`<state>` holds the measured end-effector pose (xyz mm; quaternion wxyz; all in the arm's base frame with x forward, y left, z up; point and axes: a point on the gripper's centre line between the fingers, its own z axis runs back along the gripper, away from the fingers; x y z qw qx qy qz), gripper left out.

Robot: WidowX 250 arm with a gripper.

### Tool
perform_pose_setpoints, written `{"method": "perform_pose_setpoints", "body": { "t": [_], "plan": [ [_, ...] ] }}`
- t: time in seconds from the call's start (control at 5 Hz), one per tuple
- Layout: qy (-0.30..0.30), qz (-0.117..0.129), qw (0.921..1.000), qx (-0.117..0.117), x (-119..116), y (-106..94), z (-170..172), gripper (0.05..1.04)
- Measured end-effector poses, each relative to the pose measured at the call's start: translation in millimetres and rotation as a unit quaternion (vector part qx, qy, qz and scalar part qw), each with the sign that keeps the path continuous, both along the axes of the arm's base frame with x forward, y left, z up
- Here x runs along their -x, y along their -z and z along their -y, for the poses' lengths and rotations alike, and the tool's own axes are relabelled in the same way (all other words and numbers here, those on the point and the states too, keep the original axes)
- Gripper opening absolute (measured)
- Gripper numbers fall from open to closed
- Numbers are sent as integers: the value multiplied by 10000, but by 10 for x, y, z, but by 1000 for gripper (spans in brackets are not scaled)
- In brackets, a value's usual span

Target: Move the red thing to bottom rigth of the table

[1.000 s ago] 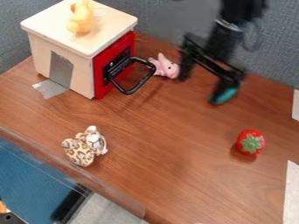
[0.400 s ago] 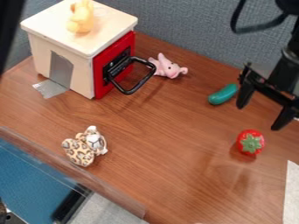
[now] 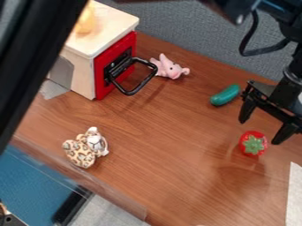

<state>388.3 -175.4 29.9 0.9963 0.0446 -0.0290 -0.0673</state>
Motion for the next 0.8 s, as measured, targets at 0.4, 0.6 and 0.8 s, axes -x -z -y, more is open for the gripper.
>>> {"method": "perform_pose_setpoints", "body": {
  "t": [0.4,0.6,0.8],
  "plan": [
    [-281,-321,9990,-121,33,201,12,1000],
    [-340,-453,9983,-142,56,264,25,950],
    [-394,-326,9986,-118,21,276,29,768]
  ]
}}
